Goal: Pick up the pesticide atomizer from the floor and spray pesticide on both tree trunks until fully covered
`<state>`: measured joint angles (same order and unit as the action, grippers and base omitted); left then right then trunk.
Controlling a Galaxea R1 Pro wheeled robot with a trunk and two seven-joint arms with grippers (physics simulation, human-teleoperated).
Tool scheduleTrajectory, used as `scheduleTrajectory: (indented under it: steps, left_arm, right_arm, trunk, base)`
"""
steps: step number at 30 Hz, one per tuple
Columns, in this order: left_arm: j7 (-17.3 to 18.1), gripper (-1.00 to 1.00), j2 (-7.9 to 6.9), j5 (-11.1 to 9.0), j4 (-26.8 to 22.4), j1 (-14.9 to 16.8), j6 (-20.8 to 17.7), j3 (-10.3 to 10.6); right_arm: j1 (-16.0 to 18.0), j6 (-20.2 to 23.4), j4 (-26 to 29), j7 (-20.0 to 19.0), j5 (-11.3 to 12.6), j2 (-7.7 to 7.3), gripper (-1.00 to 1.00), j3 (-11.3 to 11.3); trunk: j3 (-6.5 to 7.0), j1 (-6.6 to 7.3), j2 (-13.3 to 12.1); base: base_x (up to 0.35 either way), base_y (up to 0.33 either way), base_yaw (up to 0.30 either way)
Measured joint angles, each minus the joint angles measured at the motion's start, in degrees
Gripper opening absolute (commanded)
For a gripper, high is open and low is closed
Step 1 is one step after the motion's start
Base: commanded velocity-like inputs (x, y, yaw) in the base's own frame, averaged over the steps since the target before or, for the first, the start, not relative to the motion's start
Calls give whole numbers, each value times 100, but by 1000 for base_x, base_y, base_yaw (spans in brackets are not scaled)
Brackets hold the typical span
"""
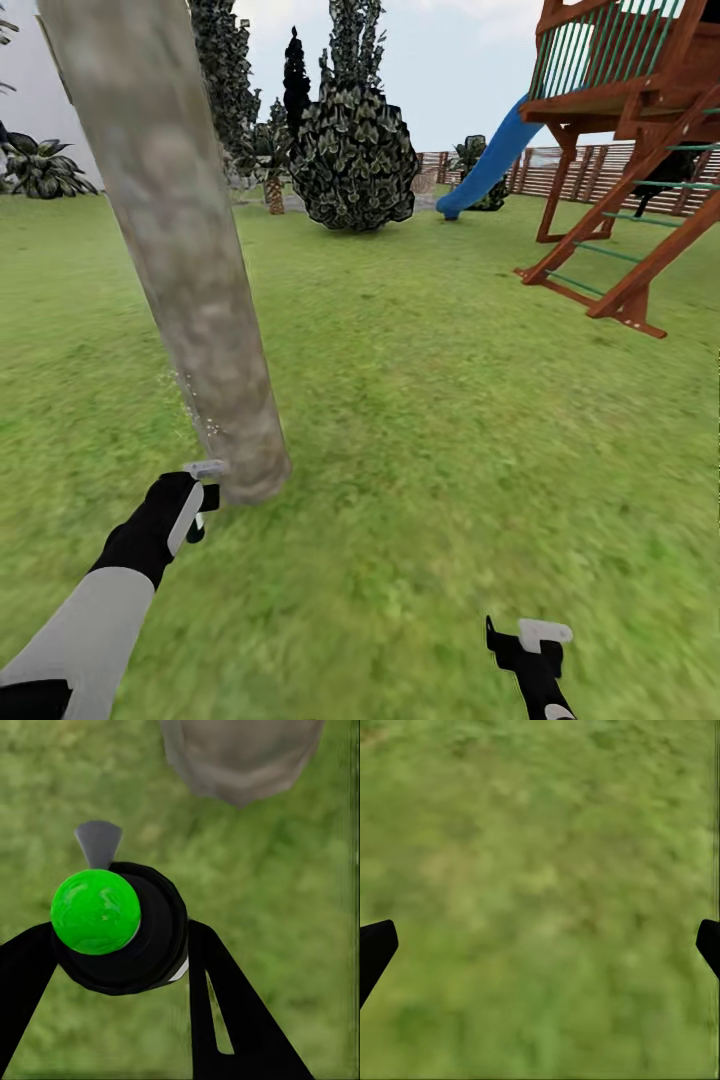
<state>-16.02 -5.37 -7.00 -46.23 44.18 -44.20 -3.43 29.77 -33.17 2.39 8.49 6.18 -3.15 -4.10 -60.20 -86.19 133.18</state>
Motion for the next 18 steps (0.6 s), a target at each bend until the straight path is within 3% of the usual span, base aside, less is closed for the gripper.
scheduleTrajectory:
  steps: [3,11,18]
  left_arm:
    - [-3,-100,1,0,0,0,3,0]
    - [-3,-100,0,0,-2,-1,28,-1]
    - [-5,-100,10,-10,0,0,38,0]
  right_arm:
    - [0,0,0,0,0,-1,100,0]
    - [1,0,-2,-1,-1,-1,100,0]
    - [-2,1,-8,0,-9,-19,100,0]
  trunk:
    - [0,0,0]
    - [0,1,0]
    - [0,2,0]
  base:
    - [0,-281,51]
    - [38,-276,244]
    - [195,-229,17]
